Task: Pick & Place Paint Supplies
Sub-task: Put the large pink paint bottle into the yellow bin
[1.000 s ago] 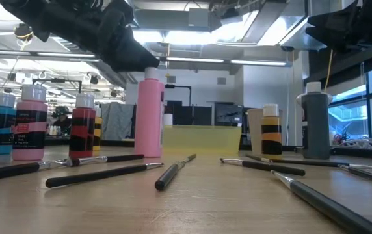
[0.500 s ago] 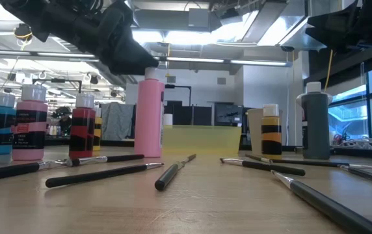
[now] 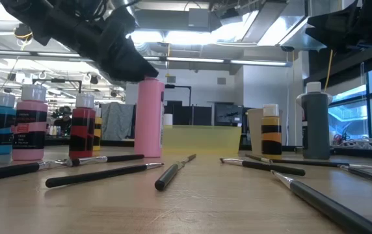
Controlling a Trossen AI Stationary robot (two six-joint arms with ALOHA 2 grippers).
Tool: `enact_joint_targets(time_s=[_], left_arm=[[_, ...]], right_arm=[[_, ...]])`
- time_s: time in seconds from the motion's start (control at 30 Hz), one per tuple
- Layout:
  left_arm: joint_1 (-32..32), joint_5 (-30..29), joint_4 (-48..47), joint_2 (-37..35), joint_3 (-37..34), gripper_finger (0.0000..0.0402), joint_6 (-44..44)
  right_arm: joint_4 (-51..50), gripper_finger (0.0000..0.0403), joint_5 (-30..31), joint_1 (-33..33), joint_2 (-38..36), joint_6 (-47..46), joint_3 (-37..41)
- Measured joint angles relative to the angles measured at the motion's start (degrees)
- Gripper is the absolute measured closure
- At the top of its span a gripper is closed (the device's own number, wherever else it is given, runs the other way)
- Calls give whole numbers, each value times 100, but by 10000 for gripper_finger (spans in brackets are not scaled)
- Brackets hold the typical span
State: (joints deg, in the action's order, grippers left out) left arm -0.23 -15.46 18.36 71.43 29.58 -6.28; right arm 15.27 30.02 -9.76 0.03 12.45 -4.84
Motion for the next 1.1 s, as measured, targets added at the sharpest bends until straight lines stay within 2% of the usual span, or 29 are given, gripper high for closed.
enact_joint_targets(time_s=[0.6,0.77,1.1], left_arm=[[2,-341,122,108,0,143,59],[1,-316,121,108,2,171,13],[0,-300,40,106,12,259,-19]], right_arm=[[-87,174,-2,0,0,-17,-2],[-87,174,-2,-2,0,-20,-2],[-87,174,-4,0,0,-63,0]])
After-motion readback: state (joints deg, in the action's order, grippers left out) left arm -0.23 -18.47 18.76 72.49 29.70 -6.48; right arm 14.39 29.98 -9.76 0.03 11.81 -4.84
